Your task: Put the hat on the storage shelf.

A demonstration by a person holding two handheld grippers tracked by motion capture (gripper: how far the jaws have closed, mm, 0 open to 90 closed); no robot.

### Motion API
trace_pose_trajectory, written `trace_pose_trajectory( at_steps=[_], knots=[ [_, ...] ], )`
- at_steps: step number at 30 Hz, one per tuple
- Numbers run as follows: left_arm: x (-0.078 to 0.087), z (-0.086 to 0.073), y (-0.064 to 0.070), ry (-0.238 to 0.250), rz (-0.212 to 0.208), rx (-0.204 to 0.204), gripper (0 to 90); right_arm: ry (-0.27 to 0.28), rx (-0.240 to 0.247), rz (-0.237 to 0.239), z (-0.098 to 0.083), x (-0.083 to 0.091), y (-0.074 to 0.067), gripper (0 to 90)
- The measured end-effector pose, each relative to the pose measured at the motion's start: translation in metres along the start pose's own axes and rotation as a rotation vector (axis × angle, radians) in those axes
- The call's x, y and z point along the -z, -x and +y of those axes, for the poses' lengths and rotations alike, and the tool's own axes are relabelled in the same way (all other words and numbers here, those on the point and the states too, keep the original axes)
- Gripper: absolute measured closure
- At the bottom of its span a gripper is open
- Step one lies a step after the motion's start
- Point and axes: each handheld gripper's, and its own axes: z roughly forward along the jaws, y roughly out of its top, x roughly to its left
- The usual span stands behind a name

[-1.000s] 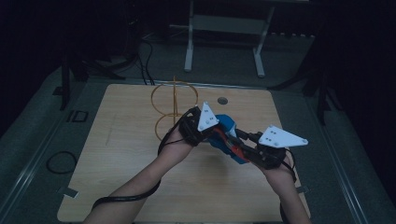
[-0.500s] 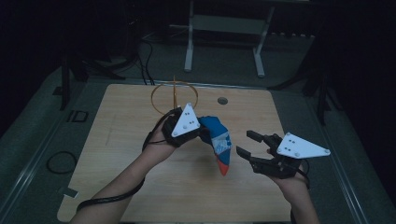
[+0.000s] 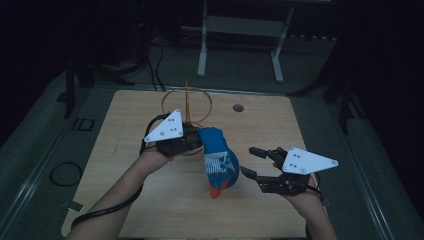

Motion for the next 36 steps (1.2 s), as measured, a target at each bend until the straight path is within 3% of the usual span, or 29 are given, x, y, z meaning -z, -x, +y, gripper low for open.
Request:
trace_pose_trajectory(
  at_steps=[1,4,11,15,18,21,27,36],
  knots=[
    [0.000,0.000,0.000,0.010,-0.031,-0.009,88.3,0.004,-0.002,0.007,0.001,-0.002,-0.001,44.6],
    [0.001,0.000,0.004,0.048,-0.069,-0.053,88.3,0.002,0.005,0.030,0.002,-0.010,-0.004,46.8],
    [-0.002,0.003,0.013,0.078,-0.062,-0.081,88.3,0.019,0.002,0.072,0.004,-0.023,-0.012,47.9],
    [-0.006,0.003,0.017,0.077,-0.063,-0.078,88.3,0.020,-0.003,0.054,0.003,-0.033,-0.016,41.5],
    [-0.010,0.003,0.019,0.079,-0.056,-0.073,88.3,0.019,-0.009,0.034,0.003,-0.038,-0.017,41.5],
    [-0.012,0.003,0.019,0.065,-0.038,-0.067,88.3,0.017,-0.007,0.020,0.001,-0.041,-0.018,48.6],
    [-0.012,-0.002,0.017,0.070,-0.044,-0.037,88.3,0.011,-0.011,-0.058,-0.001,-0.038,-0.015,89.5],
    [-0.006,-0.004,0.015,0.038,-0.061,-0.041,87.8,0.021,-0.031,-0.075,0.001,-0.030,-0.010,90.0]
  ],
)
